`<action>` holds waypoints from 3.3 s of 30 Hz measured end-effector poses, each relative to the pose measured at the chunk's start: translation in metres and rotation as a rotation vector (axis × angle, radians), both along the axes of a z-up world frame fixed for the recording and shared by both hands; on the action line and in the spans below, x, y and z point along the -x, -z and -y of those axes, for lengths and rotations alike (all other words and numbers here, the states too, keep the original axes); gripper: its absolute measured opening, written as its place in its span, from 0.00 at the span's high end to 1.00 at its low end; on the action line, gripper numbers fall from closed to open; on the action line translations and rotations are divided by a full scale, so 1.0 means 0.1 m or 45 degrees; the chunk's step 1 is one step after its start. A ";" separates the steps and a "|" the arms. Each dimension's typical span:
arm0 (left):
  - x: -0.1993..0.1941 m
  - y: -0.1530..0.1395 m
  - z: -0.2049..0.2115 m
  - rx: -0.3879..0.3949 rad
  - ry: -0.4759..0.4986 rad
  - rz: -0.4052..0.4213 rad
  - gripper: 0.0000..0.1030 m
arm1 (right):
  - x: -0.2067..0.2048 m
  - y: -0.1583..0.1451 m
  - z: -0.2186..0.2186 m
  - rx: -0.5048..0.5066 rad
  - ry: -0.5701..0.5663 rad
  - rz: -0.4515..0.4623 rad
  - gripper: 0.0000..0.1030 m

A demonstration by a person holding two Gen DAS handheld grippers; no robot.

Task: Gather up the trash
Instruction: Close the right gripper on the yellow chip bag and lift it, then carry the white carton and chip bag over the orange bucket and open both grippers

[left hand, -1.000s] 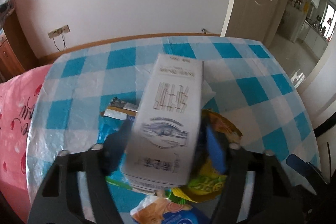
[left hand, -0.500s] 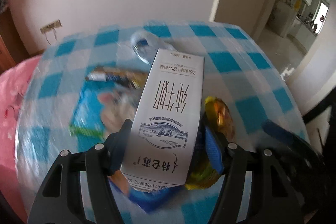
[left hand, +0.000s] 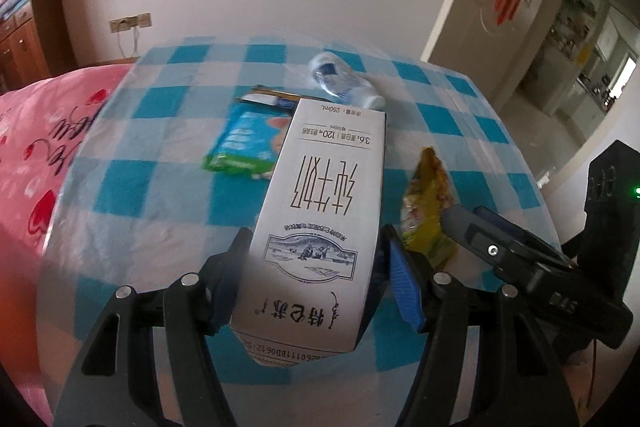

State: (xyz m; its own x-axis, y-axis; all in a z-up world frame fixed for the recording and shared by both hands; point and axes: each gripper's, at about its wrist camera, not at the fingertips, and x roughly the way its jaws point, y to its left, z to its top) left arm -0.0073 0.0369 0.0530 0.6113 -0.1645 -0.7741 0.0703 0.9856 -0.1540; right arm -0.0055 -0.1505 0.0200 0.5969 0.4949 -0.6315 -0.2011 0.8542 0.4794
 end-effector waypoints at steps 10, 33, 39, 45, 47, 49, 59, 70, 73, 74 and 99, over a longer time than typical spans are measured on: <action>0.21 0.02 -0.30 0.017 -0.070 0.013 0.37 | -0.09 0.05 -0.19 0.124 -0.003 -0.021 0.28; 0.45 0.01 -0.45 0.039 -0.028 0.055 0.37 | 0.06 -0.08 -0.27 0.164 -0.020 0.122 0.62; 0.54 -0.06 -0.53 0.058 -0.026 0.088 0.37 | 0.16 -0.11 -0.39 0.281 -0.005 0.139 0.65; 0.64 -0.16 -0.62 0.078 -0.030 0.128 0.37 | 0.28 -0.28 -0.54 0.380 -0.003 0.206 0.67; 0.67 -0.20 -0.64 0.080 -0.034 0.144 0.37 | 0.33 -0.37 -0.60 0.418 0.000 0.235 0.67; 0.71 -0.25 -0.67 0.081 -0.038 0.164 0.37 | 0.36 -0.44 -0.63 0.439 0.003 0.256 0.68; 0.91 -0.52 -0.85 0.074 -0.065 0.278 0.37 | 0.53 -0.86 -0.93 0.546 -0.019 0.386 0.68; 1.16 -0.82 -1.18 0.079 -0.140 0.390 0.37 | 0.66 -1.24 -1.40 0.612 -0.098 0.515 0.69; 1.24 -0.90 -1.28 0.070 -0.174 0.426 0.37 | 0.70 -1.32 -1.54 0.619 -0.125 0.547 0.69; 1.26 -0.94 -1.32 0.066 -0.186 0.437 0.37 | 0.70 -1.35 -1.59 0.622 -0.136 0.556 0.69; 1.80 -1.11 -2.67 -0.002 -0.656 0.509 0.36 | 1.03 -1.58 -3.44 0.648 -0.567 0.753 0.69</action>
